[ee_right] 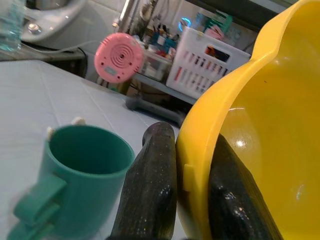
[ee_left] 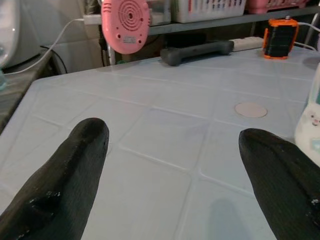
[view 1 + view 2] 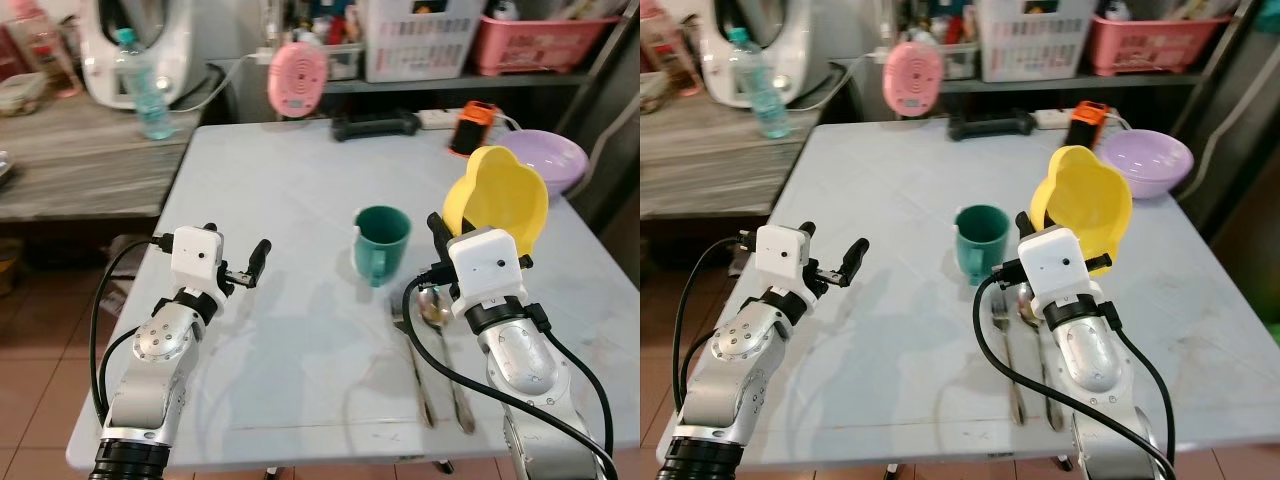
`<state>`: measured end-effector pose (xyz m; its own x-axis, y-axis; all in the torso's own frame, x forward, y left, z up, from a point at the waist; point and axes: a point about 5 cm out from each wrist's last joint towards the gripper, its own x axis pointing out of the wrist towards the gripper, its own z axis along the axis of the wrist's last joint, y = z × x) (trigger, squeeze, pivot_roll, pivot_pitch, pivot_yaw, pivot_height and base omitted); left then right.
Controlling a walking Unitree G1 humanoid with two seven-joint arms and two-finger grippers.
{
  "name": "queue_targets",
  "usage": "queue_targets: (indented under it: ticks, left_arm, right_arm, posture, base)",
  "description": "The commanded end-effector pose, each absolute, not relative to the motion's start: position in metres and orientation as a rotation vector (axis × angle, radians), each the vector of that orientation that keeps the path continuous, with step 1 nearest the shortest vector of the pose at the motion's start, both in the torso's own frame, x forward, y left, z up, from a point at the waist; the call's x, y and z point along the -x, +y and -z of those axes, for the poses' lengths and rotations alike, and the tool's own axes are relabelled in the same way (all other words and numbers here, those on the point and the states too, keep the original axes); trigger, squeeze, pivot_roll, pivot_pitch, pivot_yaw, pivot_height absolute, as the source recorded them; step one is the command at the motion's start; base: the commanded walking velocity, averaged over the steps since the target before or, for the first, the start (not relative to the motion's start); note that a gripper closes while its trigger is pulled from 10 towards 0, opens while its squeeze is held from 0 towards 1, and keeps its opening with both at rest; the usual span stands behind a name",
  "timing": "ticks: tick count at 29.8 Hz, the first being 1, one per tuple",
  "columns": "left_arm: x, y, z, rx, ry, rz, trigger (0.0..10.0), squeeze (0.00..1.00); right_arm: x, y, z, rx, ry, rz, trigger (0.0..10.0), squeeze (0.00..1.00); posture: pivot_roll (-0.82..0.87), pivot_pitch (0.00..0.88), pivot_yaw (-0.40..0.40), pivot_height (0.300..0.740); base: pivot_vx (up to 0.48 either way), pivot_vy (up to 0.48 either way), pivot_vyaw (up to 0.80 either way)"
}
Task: Setting the table
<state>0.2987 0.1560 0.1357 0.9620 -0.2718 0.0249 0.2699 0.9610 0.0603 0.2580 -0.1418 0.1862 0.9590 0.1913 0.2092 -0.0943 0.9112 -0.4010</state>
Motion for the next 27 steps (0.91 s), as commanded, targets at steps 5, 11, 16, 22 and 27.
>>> queue_targets:
  ticks: [5,11,16,22,27]
  left_arm:
    - [-0.2996,0.1636,-0.1344,-0.065,-0.022,0.242,10.0,0.00]
    - [-0.2984,0.1657,-0.1342,-0.068,-0.016,0.235,10.0,0.00]
    - [-0.2978,0.1659,-0.1351,-0.069,-0.017,0.240,10.0,0.00]
    - [-0.2995,0.1653,-0.1377,-0.074,-0.021,0.252,10.0,0.00]
    - [-0.3013,0.1643,-0.1396,-0.073,-0.023,0.255,10.0,0.00]
  right_arm:
    - [-0.2578,-0.1381,-0.1920,0.389,-0.270,-0.166,10.0,0.00]
    - [-0.2583,-0.1362,-0.1920,0.385,-0.269,-0.168,10.0,0.00]
    - [-0.2582,-0.1337,-0.1913,0.380,-0.269,-0.170,10.0,0.00]
    - [-0.2590,-0.1331,-0.1919,0.375,-0.273,-0.162,10.0,0.00]
    - [-0.2598,-0.1327,-0.1921,0.376,-0.275,-0.158,10.0,0.00]
  posture:
    - [-0.12,0.047,0.061,0.740]
    - [-0.11,0.048,0.063,0.740]
    - [-0.11,0.053,0.069,0.740]
    - [-0.11,0.052,0.076,0.740]
    - [-0.11,0.054,0.077,0.740]
  base:
    - [0.000,0.000,0.00]
    - [0.000,0.000,0.00]
    - [0.000,0.249,0.00]
    - [0.000,0.480,0.00]
    - [0.000,0.480,0.00]
